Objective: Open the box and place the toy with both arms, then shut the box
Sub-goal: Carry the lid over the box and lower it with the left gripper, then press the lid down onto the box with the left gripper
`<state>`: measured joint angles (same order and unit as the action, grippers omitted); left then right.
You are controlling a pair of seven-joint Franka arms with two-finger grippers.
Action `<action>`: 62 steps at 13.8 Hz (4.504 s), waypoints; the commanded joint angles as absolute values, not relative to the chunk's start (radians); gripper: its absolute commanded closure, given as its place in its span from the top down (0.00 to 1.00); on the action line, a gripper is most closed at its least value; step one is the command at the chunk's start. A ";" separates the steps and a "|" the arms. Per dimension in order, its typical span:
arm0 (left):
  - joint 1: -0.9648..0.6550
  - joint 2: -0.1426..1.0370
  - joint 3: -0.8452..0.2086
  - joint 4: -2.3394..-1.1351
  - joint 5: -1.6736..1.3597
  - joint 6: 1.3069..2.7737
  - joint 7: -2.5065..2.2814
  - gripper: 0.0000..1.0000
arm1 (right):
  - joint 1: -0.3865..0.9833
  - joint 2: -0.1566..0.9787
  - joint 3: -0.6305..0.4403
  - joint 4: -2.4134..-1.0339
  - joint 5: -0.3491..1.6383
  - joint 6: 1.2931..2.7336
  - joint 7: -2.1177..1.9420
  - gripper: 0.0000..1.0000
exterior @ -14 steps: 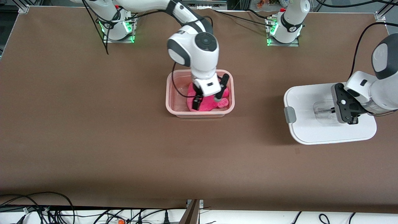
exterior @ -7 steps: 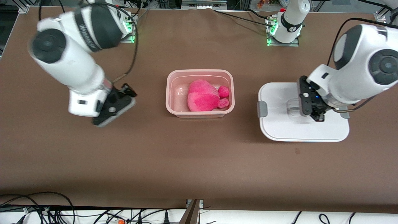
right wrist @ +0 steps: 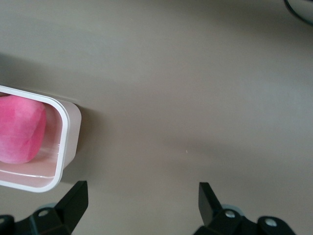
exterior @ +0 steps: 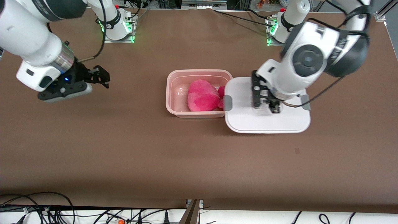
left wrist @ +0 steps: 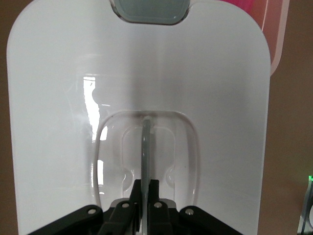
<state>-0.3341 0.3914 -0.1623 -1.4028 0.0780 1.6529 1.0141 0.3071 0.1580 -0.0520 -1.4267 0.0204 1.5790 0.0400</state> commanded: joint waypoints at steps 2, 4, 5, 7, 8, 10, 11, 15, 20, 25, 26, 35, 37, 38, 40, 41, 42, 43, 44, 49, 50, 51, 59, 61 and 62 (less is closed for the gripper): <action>-0.457 0.462 -0.150 -1.359 0.009 1.709 0.853 0.00 | 0.222 0.049 -0.026 -1.558 0.029 1.562 0.060 1.00; -0.533 0.489 -0.150 -1.361 0.011 1.758 0.795 0.00 | 0.221 0.052 -0.050 -1.548 0.031 1.554 0.048 1.00; -0.579 0.503 -0.149 -1.361 0.014 1.769 0.785 0.00 | 0.221 0.052 -0.055 -1.548 0.026 1.557 0.046 1.00; -0.639 0.531 -0.147 -1.361 0.018 1.833 0.726 0.00 | 0.221 0.055 -0.057 -1.546 0.008 1.566 0.052 1.00; -0.652 0.550 -0.147 -1.361 0.018 1.860 0.689 0.00 | 0.221 0.055 -0.057 -1.543 0.005 1.566 0.055 1.00; -0.675 0.572 -0.147 -1.361 0.018 1.896 0.661 0.00 | 0.219 0.058 -0.058 -1.537 0.002 1.571 0.052 1.00; -0.683 0.578 -0.147 -1.361 0.020 1.896 0.643 0.00 | 0.225 0.061 -0.057 -1.526 -0.011 1.568 0.045 1.00; -0.689 0.592 -0.147 -1.362 0.023 1.898 0.634 0.00 | 0.229 0.078 -0.055 -1.499 -0.028 1.563 0.043 1.00; -0.695 0.623 -0.149 -1.364 0.067 1.922 0.635 0.00 | 0.225 0.084 -0.052 -1.499 -0.014 1.557 0.052 1.00; -0.695 0.626 -0.147 -1.367 0.072 1.945 0.637 0.00 | 0.230 0.087 -0.051 -1.497 -0.021 1.569 0.041 1.00; -0.696 0.623 -0.147 -1.370 0.072 1.944 0.637 0.00 | 0.230 0.087 -0.049 -1.497 -0.025 1.569 0.041 1.00; -0.695 0.583 -0.149 -1.411 0.103 1.933 0.702 0.00 | 0.227 0.092 -0.051 -1.491 -0.023 1.594 0.041 1.00; -0.690 0.571 -0.149 -1.428 0.103 1.933 0.727 0.00 | 0.221 0.104 -0.052 -1.491 -0.021 1.635 0.041 1.00; -0.689 0.565 -0.149 -1.433 0.103 1.933 0.730 0.00 | 0.221 0.104 -0.054 -1.491 -0.021 1.649 0.041 1.00; -0.690 0.554 -0.149 -1.451 0.103 1.933 0.730 0.00 | 0.218 0.106 -0.058 -1.493 -0.021 1.655 0.041 1.00; -0.690 0.552 -0.149 -1.459 0.103 1.933 0.729 0.00 | 0.215 0.106 -0.058 -1.493 -0.023 1.655 0.040 1.00; -0.692 0.549 -0.149 -1.462 0.103 1.933 0.727 0.00 | 0.215 0.106 -0.058 -1.493 -0.023 1.655 0.040 1.00; -0.693 0.548 -0.149 -1.468 0.103 1.933 0.721 0.00 | 0.215 0.106 -0.058 -1.493 -0.023 1.655 0.041 1.00; -0.693 0.548 -0.149 -1.474 0.103 1.934 0.716 0.00 | 0.216 0.106 -0.058 -1.493 -0.023 1.654 0.040 1.00; -0.699 0.558 -0.149 -1.482 0.104 1.947 0.713 0.00 | 0.216 0.104 -0.058 -1.494 -0.015 1.618 0.043 1.00; -0.701 0.561 -0.149 -1.482 0.113 1.948 0.712 0.00 | 0.215 0.103 -0.058 -1.494 -0.014 1.608 0.043 1.00; -0.706 0.561 -0.149 -1.482 0.124 1.947 0.709 0.00 | 0.216 0.103 -0.057 -1.494 -0.014 1.592 0.044 1.00; -0.704 0.566 -0.149 -1.491 0.124 1.974 0.703 0.05 | 0.221 0.095 -0.051 -1.491 -0.015 1.503 0.035 1.00; -0.701 0.560 -0.149 -1.486 0.123 1.968 0.703 0.99 | 0.229 0.095 -0.049 -1.489 -0.025 1.511 0.041 1.00; -0.701 0.555 -0.149 -1.474 0.123 1.964 0.689 1.00 | 0.229 0.095 -0.049 -1.488 -0.026 1.516 0.044 1.00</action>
